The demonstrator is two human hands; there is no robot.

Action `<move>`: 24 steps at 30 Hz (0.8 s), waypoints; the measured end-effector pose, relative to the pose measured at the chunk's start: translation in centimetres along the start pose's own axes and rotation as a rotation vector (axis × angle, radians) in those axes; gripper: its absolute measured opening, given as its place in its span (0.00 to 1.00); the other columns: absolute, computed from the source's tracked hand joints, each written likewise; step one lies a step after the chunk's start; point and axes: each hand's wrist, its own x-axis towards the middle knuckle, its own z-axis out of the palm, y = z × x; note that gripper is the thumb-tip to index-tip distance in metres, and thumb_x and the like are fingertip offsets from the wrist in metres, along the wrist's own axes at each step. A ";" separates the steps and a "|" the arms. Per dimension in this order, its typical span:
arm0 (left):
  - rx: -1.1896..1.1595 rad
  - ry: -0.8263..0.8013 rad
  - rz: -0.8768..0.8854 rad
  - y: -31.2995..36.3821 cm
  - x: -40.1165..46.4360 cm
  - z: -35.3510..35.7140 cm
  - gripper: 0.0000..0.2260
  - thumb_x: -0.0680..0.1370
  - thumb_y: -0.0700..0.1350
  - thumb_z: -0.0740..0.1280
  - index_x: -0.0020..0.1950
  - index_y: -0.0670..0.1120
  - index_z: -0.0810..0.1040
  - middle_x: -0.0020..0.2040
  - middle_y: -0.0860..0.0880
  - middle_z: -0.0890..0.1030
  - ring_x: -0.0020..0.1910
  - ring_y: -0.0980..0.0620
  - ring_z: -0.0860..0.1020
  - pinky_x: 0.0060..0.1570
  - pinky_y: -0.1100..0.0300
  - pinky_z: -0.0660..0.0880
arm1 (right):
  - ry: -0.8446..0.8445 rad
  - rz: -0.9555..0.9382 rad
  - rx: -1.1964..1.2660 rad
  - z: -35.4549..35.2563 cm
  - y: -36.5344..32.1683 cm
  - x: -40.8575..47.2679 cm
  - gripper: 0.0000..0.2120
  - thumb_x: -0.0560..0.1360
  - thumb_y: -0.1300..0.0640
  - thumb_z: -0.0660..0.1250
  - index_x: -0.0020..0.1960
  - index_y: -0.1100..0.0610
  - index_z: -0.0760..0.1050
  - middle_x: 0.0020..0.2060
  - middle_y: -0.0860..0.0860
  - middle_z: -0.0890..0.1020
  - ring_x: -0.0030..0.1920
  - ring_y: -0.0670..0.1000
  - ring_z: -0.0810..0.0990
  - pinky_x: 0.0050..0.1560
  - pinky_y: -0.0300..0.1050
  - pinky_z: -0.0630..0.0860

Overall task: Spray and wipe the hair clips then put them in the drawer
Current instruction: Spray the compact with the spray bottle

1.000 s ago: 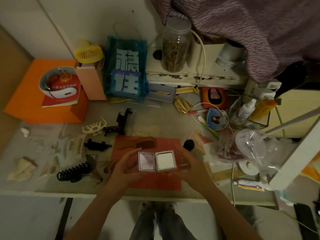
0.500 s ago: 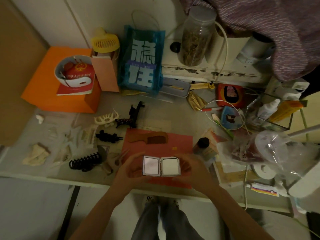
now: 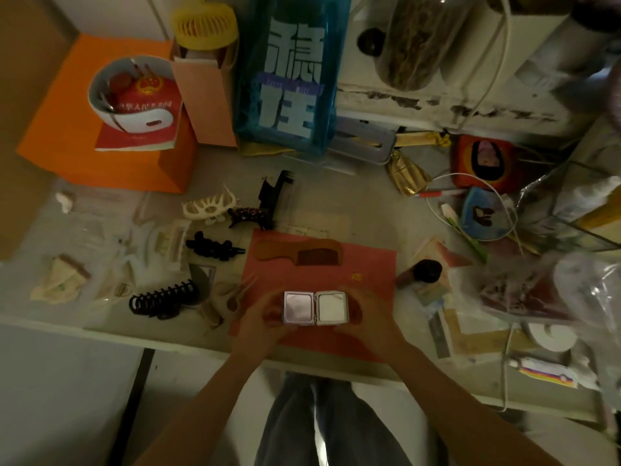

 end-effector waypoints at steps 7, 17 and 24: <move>0.140 0.145 -0.057 -1.0 1.3 0.5 0.26 0.72 0.46 0.75 0.67 0.44 0.71 0.58 0.42 0.79 0.57 0.42 0.78 0.61 0.45 0.74 | 0.010 0.042 -0.172 1.3 0.8 1.7 0.33 0.65 0.56 0.78 0.67 0.48 0.70 0.64 0.48 0.71 0.63 0.44 0.67 0.62 0.37 0.63; 0.308 0.202 0.051 -1.8 1.8 0.6 0.19 0.70 0.50 0.75 0.57 0.46 0.75 0.44 0.51 0.79 0.40 0.53 0.78 0.45 0.58 0.77 | 0.069 0.030 -0.232 1.9 1.6 1.8 0.33 0.67 0.54 0.77 0.69 0.46 0.69 0.68 0.51 0.65 0.66 0.49 0.66 0.67 0.44 0.65; 0.353 0.276 0.052 -2.2 1.7 1.1 0.17 0.72 0.44 0.74 0.59 0.46 0.75 0.44 0.51 0.77 0.43 0.52 0.76 0.54 0.54 0.76 | 0.067 0.057 -0.231 2.3 2.2 2.2 0.35 0.66 0.53 0.77 0.70 0.44 0.68 0.66 0.50 0.67 0.65 0.49 0.67 0.65 0.42 0.64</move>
